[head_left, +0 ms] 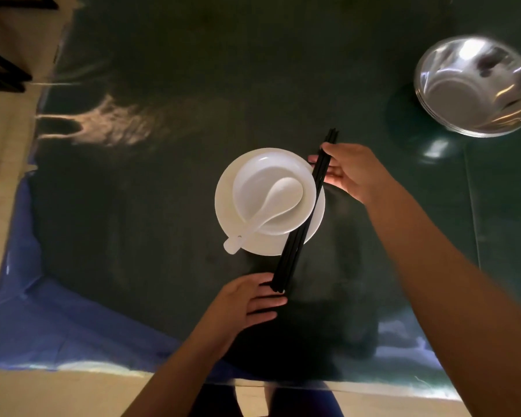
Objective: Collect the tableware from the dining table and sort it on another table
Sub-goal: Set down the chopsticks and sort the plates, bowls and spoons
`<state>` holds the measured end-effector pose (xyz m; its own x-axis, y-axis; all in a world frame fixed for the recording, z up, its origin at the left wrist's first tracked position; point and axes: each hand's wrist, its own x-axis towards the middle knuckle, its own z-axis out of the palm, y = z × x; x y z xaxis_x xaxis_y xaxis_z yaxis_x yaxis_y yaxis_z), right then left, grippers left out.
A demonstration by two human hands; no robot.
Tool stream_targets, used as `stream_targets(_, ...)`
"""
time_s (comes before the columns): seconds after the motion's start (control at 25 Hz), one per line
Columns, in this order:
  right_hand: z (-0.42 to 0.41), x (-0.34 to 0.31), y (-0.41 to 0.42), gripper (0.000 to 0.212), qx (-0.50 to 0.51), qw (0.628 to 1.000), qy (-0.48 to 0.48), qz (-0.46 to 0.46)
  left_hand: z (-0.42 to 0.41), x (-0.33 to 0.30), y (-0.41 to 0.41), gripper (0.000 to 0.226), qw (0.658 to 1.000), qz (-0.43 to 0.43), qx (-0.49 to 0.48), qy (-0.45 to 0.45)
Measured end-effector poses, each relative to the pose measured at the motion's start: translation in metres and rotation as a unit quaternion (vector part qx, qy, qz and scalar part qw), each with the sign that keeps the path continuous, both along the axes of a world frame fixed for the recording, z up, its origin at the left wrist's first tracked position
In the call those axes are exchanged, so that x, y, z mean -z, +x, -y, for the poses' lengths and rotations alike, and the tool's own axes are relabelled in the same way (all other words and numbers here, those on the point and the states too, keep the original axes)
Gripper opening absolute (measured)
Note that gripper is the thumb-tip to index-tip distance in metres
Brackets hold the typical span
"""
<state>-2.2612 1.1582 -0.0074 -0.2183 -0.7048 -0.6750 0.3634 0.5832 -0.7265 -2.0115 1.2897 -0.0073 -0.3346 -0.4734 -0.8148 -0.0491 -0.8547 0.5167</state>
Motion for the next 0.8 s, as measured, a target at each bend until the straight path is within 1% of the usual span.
stream_targets(0.12, 0.003, 0.002, 0.002, 0.002, 0.016, 0.999, -0.019, 0.029, 0.0, 0.0, -0.021, 0.03, 0.999, -0.047, -0.019, 0.006)
stream_targets(0.2, 0.004, 0.001, -0.003, 0.005, 0.033, 0.999, -0.025, 0.031, 0.0, -0.001, -0.027, 0.028, 0.998, -0.058, -0.031, 0.015)
stream_targets(0.32, -0.006, -0.001, -0.019, 0.01, 0.017, 0.999, -0.018, -0.019, 0.001, -0.005, -0.031, 0.027, 0.997, -0.069, -0.021, 0.025)
stream_targets(0.48, -0.029, -0.031, -0.056, 0.007, -0.021, 0.995, -0.034, -0.094, 0.001, -0.03, -0.04, 0.027, 0.994, -0.101, 0.03, 0.02)
stream_targets(0.56, -0.028, -0.061, -0.067, 0.007, -0.025, 0.992, -0.065, -0.105, 0.004, -0.054, -0.045, 0.029, 0.991, -0.112, 0.065, -0.016)
stream_targets(0.68, -0.004, -0.102, -0.058, 0.01, -0.039, 0.987, -0.118, -0.1, 0.017, -0.093, -0.042, 0.031, 0.983, -0.094, 0.108, -0.112)
stream_targets(0.72, 0.007, -0.112, -0.051, 0.01, -0.044, 0.985, -0.134, -0.095, 0.025, -0.104, -0.036, 0.032, 0.981, -0.086, 0.106, -0.139)
stream_targets(0.8, 0.035, -0.128, -0.029, 0.009, -0.056, 0.982, -0.164, -0.076, 0.043, -0.12, -0.017, 0.03, 0.98, -0.077, 0.073, -0.17)
